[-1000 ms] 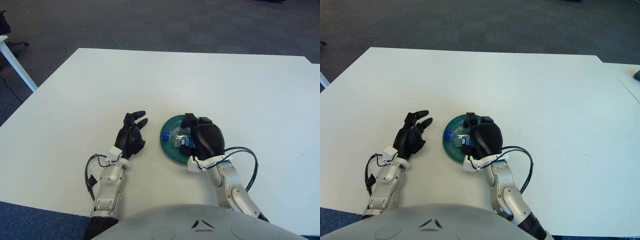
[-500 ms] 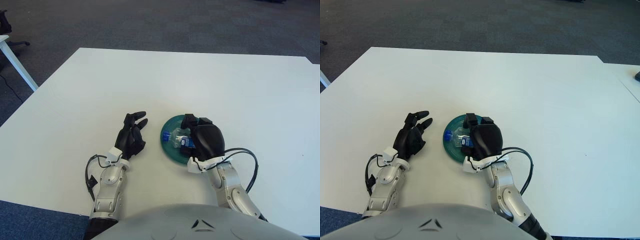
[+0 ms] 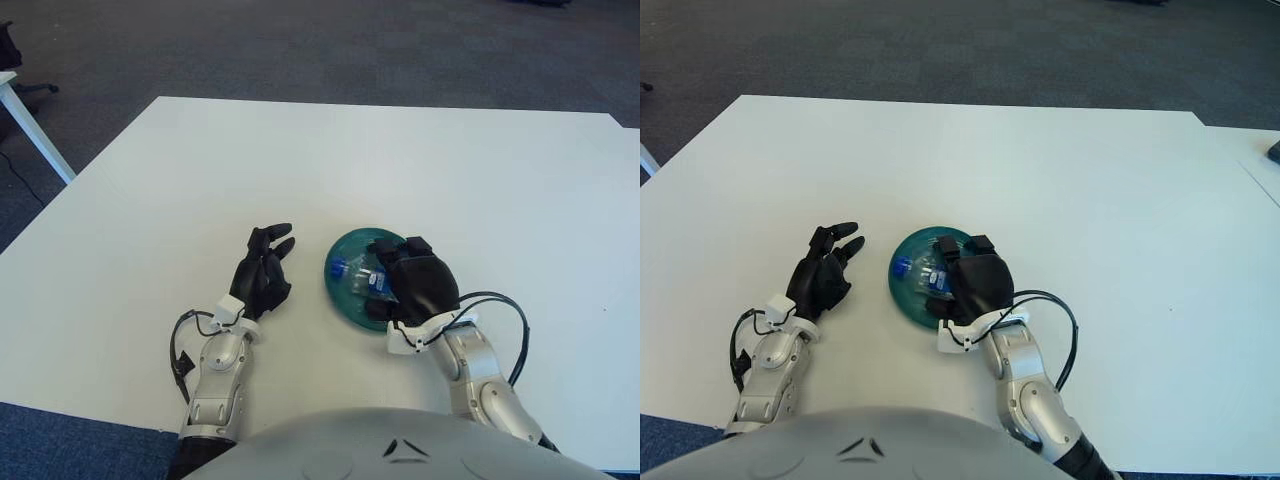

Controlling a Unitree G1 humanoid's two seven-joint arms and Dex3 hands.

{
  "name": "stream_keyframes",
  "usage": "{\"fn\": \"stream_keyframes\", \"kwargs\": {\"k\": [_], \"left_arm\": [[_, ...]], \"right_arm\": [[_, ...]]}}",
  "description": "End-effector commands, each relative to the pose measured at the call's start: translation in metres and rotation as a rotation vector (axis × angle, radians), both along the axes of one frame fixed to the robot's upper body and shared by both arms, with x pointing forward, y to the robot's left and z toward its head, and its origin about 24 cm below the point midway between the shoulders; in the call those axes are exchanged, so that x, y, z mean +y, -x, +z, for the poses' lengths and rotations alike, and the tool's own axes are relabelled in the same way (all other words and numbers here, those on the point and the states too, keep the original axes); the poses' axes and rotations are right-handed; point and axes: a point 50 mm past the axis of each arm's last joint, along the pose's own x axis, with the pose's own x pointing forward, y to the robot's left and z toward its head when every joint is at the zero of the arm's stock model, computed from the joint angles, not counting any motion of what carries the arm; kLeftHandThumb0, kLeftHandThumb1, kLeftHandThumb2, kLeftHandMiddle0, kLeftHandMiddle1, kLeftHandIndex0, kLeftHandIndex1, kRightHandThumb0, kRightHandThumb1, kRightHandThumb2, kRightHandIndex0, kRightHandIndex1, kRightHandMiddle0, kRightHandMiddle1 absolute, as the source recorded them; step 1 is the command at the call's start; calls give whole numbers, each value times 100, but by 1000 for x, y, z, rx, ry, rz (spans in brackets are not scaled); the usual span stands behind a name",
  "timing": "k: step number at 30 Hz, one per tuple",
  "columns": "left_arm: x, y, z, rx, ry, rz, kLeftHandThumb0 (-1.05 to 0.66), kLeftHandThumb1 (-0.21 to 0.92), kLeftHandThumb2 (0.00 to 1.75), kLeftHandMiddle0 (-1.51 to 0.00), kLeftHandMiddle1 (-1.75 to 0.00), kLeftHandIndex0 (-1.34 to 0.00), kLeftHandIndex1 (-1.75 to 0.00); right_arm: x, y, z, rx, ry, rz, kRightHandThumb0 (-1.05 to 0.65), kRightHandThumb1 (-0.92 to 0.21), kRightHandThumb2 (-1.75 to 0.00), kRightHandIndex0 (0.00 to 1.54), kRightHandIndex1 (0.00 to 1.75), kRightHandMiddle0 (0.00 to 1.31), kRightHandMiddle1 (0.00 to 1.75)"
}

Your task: Put the bottle into the plate.

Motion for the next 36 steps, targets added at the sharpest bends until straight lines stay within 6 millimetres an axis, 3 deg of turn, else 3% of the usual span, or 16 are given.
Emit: {"fn": "stream_keyframes", "kwargs": {"k": [1, 21, 24, 31, 36], "left_arm": [[0, 4, -8, 50, -11, 4, -58, 92, 101, -37, -39, 0, -106], [-2, 3, -10, 52, -11, 4, -58, 92, 101, -37, -39, 0, -106], [-2, 3, -10, 53, -11, 5, -58, 92, 101, -37, -39, 0, -106], [-1, 2, -12, 53, -11, 5, -58, 92, 101, -37, -39, 0, -106], [0, 2, -13, 53, -11, 5, -58, 92, 101, -37, -39, 0, -106]], "right_arm": [[-1, 0, 0, 12, 18, 16, -105, -92, -91, 0, 1, 0, 2], [-7, -3, 4, 6, -3, -15, -105, -92, -92, 0, 0, 0, 0], [-7, -6, 4, 24, -61, -39, -105, -92, -96, 0, 0, 0, 0], [-20, -17, 18, 53, -440, -112, -105, -92, -102, 3, 1, 4, 2], [-29, -19, 27, 46, -594, -148, -105, -92, -102, 13, 2, 0, 37]]}}
